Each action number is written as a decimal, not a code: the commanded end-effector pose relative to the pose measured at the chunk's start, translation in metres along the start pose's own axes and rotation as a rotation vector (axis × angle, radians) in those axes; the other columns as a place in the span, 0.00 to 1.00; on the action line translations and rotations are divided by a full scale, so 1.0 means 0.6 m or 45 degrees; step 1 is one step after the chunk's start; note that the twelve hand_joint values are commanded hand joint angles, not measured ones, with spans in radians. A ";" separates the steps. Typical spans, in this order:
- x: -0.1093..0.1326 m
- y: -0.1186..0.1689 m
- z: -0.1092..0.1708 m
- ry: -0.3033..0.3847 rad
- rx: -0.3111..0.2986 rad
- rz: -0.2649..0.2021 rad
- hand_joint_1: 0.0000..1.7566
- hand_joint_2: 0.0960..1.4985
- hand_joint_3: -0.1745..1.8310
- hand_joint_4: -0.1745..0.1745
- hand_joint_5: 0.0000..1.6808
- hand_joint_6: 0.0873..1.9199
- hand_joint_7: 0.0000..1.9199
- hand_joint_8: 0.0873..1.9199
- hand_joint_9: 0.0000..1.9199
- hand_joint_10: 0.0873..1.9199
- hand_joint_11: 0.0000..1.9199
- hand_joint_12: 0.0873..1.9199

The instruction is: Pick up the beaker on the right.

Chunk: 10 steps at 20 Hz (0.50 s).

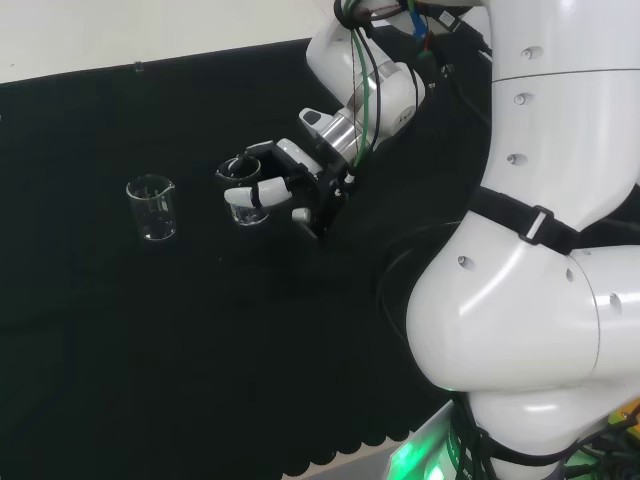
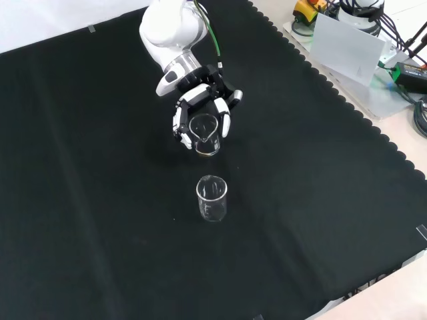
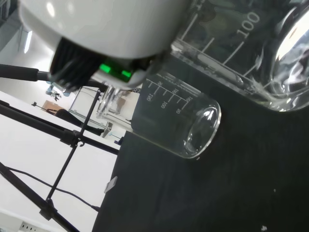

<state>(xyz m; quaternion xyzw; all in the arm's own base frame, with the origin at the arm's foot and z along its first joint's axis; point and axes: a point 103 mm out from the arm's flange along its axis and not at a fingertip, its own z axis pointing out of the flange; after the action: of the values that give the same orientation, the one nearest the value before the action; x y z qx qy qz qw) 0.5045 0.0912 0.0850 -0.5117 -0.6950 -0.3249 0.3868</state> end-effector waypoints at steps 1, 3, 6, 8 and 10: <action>0.009 0.000 -0.009 -0.003 -0.003 -0.016 0.69 0.40 0.44 0.00 0.73 0.36 0.73 0.11 0.68 0.15 0.45 0.55; 0.012 0.000 -0.012 -0.009 -0.003 -0.020 0.69 0.40 0.44 0.00 0.73 0.36 0.73 0.11 0.69 0.15 0.46 0.55; 0.017 0.000 -0.016 -0.019 0.000 -0.023 0.69 0.39 0.44 0.00 0.73 0.36 0.73 0.11 0.69 0.15 0.46 0.55; 0.023 0.002 -0.018 -0.024 0.002 -0.029 0.69 0.39 0.44 0.00 0.73 0.36 0.74 0.10 0.69 0.15 0.46 0.55; 0.029 0.005 -0.021 -0.032 0.011 -0.036 0.69 0.39 0.44 0.00 0.73 0.36 0.74 0.10 0.69 0.15 0.46 0.55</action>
<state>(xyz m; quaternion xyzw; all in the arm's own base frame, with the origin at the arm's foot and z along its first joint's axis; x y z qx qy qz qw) 0.5064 0.0887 0.1023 -0.5065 -0.7045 -0.3248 0.3765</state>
